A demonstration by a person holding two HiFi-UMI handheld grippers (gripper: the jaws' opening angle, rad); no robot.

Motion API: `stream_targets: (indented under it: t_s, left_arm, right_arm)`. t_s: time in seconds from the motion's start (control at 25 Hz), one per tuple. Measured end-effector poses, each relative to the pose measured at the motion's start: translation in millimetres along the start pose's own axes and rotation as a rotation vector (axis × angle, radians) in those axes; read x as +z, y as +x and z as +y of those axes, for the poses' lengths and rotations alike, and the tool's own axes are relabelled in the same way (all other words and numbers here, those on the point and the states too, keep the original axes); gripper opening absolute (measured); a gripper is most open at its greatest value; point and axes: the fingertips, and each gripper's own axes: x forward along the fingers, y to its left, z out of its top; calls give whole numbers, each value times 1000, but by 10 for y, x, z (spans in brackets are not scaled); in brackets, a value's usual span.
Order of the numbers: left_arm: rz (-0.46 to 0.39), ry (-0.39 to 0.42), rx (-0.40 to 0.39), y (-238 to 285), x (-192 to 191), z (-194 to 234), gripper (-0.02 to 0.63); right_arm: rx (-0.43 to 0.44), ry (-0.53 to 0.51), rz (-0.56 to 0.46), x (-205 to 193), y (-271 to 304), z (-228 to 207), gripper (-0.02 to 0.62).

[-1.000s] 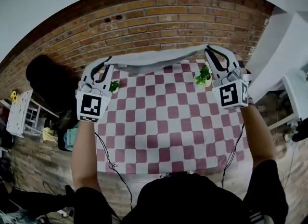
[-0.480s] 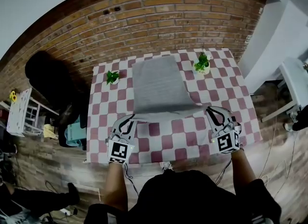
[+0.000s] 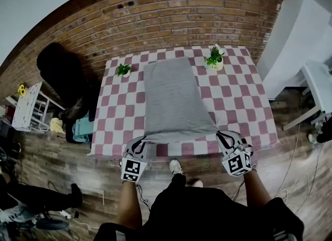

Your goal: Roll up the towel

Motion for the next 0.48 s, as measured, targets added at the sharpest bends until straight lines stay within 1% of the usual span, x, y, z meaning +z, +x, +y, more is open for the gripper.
stream_targets:
  t_s: [0.28, 0.48]
  left_arm:
    - [27, -27, -4, -495, -210, -610, 5]
    - [35, -52, -17, -776, -312, -935, 5]
  right_arm:
    - [52, -7, 5, -88, -540, 429, 29]
    - [101, 13, 15, -180, -848, 687, 29]
